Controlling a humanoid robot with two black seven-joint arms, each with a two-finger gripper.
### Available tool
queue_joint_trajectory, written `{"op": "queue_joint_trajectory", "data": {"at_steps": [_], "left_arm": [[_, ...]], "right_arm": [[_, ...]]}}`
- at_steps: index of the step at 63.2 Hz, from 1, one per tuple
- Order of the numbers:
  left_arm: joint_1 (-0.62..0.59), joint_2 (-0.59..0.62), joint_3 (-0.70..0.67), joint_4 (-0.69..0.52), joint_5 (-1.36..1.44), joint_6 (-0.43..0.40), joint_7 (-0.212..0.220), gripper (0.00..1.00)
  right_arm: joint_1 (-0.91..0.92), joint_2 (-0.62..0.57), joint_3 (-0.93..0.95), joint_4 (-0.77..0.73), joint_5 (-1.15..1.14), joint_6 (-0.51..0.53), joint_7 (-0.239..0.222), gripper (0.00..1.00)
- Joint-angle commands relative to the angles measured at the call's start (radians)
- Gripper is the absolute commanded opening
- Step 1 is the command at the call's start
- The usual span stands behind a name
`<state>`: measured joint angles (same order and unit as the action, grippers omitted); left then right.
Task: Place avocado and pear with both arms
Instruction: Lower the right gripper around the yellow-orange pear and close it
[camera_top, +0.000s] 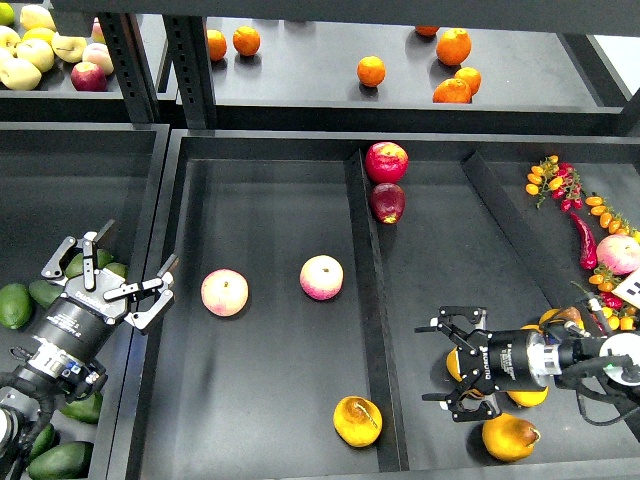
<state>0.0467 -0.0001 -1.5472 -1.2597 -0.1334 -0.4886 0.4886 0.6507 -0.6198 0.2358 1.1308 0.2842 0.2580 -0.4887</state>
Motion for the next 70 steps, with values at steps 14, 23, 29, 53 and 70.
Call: {"op": "queue_joint_trajectory", "data": {"at_steps": [14, 23, 29, 53, 70], "left_arm": [[0.004, 0.0, 0.001, -0.007, 0.0, 0.0, 0.0, 0.99], [0.005, 0.0, 0.004, -0.004, 0.0, 0.0, 0.0, 0.99], [0.004, 0.0, 0.006, -0.006, 0.0, 0.0, 0.0, 0.99], [0.005, 0.0, 0.01, -0.004, 0.0, 0.0, 0.0, 0.99], [0.005, 0.0, 0.012, -0.004, 0.0, 0.0, 0.0, 0.99]], "right_arm": [[-0.003, 0.088, -0.072, -0.042, -0.003, 0.0, 0.0, 1.0], [-0.006, 0.126, -0.101, -0.054, -0.003, 0.0, 0.0, 1.0], [-0.011, 0.147, -0.102, -0.06, -0.005, 0.0, 0.0, 1.0], [-0.011, 0.239, -0.102, -0.155, -0.019, 0.003, 0.0, 1.0], [-0.022, 0.281, -0.098, -0.207, -0.03, 0.007, 0.0, 1.0]]}}
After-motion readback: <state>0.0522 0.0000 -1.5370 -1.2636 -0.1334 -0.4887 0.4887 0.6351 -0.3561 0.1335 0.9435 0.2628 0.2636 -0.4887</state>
